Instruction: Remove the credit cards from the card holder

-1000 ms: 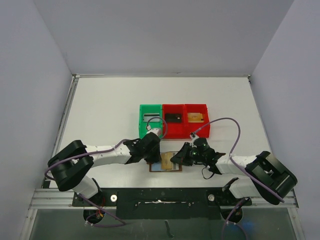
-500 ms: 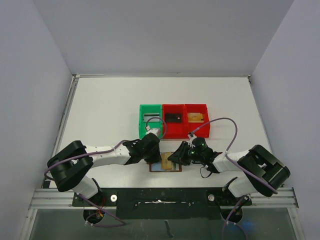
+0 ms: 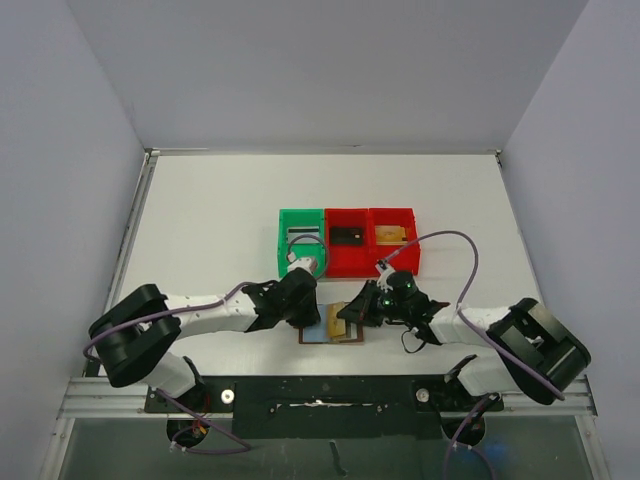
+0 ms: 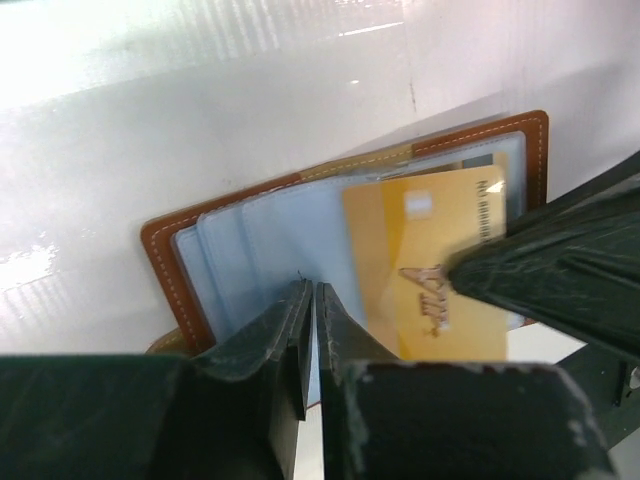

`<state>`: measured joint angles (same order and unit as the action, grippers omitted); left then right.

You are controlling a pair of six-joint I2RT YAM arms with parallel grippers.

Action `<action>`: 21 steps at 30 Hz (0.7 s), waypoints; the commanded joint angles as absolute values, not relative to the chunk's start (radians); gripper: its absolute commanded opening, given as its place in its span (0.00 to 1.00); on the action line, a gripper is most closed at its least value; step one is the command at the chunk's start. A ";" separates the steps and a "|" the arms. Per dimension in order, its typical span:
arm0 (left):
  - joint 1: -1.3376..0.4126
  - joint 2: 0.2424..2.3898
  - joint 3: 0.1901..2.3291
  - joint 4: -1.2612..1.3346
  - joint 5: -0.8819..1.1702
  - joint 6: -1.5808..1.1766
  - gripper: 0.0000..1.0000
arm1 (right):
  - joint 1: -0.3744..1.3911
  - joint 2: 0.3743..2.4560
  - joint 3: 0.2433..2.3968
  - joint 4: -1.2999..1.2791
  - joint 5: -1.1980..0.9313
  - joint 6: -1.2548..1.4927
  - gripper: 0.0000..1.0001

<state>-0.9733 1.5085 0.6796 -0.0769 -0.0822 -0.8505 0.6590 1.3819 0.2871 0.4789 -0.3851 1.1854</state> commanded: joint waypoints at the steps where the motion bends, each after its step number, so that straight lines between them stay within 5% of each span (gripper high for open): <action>1: -0.973 1.457 0.638 -0.146 -0.138 -0.848 0.10 | 0.620 1.281 0.332 0.335 -0.383 1.074 0.00; 9: -0.973 1.383 0.653 -0.143 -0.138 -0.843 0.22 | 0.569 1.110 0.381 0.188 -0.385 0.936 0.00; 21: -0.973 1.318 0.734 0.004 0.056 -0.788 0.40 | 0.545 0.804 0.517 -0.074 -0.021 0.634 0.00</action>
<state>-0.9733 1.3388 0.6838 -0.1421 -0.0719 -0.8230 0.5549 0.8974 0.4652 -0.0181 -0.1947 0.7826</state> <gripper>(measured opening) 0.387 0.028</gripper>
